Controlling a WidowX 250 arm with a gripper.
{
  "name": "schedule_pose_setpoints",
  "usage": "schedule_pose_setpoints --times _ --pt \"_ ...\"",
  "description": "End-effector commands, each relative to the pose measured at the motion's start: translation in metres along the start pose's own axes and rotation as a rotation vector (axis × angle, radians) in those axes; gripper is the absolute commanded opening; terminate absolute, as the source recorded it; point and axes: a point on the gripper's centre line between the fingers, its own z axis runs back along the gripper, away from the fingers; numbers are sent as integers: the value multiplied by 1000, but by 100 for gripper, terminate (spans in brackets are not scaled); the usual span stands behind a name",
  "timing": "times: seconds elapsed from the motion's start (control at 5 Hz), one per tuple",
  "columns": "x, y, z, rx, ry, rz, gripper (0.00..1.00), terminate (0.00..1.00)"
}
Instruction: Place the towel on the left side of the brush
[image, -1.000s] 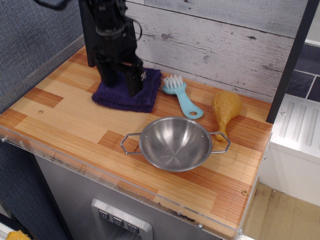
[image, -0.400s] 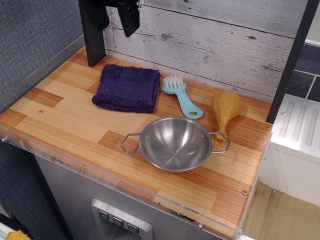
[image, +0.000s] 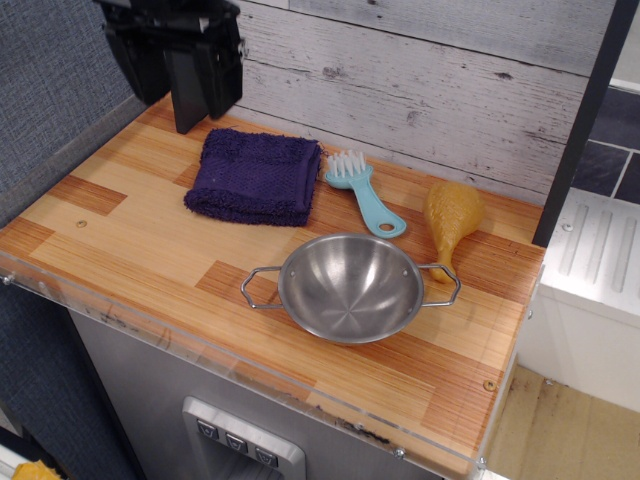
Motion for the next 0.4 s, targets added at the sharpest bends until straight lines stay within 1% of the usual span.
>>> schedule_pose_setpoints --times 0.0,0.2 --pt "3 7 14 38 -36 39 100 0" --pt "3 7 14 38 -36 39 100 100"
